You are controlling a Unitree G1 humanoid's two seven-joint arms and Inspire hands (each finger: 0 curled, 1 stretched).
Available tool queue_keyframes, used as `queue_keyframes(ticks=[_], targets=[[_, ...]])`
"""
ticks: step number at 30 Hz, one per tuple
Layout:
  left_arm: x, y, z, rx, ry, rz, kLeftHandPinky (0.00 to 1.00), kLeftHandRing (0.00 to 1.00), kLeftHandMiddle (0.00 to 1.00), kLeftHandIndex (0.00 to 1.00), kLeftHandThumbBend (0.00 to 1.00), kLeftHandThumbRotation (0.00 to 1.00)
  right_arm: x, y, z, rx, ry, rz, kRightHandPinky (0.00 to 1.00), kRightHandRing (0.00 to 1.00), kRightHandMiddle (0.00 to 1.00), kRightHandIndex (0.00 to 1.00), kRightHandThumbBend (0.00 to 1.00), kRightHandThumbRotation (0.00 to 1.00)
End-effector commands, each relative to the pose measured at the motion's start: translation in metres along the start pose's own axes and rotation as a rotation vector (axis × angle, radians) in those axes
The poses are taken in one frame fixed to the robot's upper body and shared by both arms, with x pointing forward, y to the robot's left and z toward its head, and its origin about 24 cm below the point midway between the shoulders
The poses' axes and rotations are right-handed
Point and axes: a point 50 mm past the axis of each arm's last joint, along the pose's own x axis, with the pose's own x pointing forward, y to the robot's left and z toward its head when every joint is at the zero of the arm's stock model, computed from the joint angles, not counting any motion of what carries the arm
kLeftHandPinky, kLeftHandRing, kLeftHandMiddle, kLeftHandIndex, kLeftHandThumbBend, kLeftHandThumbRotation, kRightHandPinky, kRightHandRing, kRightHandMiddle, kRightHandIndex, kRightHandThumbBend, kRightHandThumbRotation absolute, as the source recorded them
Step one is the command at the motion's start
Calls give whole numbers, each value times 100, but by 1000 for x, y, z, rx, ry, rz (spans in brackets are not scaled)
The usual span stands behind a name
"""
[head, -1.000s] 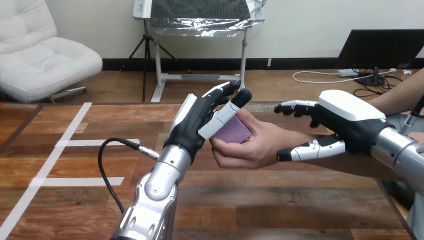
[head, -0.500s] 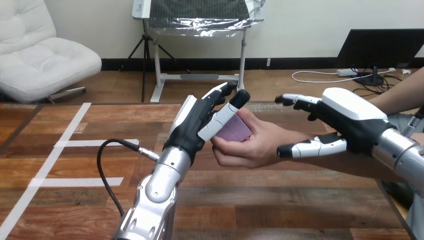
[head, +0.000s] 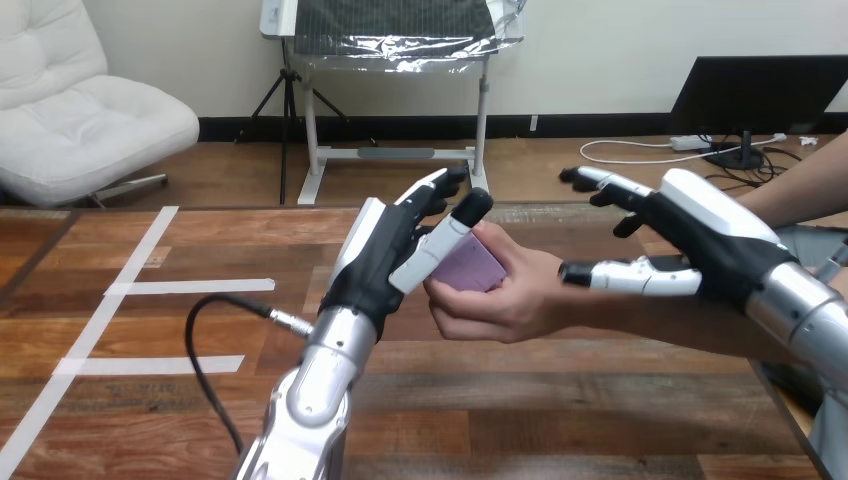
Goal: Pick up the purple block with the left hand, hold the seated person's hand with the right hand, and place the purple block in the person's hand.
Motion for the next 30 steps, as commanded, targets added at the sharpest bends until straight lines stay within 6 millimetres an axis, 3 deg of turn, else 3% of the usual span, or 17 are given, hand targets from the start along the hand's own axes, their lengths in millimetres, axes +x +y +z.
queue_keyframes(ticks=[1, 10, 19, 28, 30], targets=[[0, 11, 25, -6, -128, 67, 86, 91, 90, 88, 95, 100, -2, 3, -1, 111, -12, -63, 74, 89, 94, 95, 94, 94], [-15, 19, 30, 9, -177, 117, 91, 92, 90, 87, 84, 100, -5, 5, 6, 258, -121, -155, 79, 91, 93, 94, 92, 99], [-33, 27, 36, -27, -228, 176, 91, 90, 90, 86, 74, 100, -7, 8, 12, 379, -211, -218, 83, 91, 92, 92, 97, 100], [-51, 36, 43, -67, -277, 214, 90, 89, 89, 86, 85, 100, -12, 10, 22, 460, -292, -259, 86, 93, 94, 93, 100, 100], [-60, 40, 47, -94, -303, 218, 95, 92, 91, 89, 93, 100, -14, 12, 29, 508, -329, -276, 88, 93, 94, 93, 100, 100]])
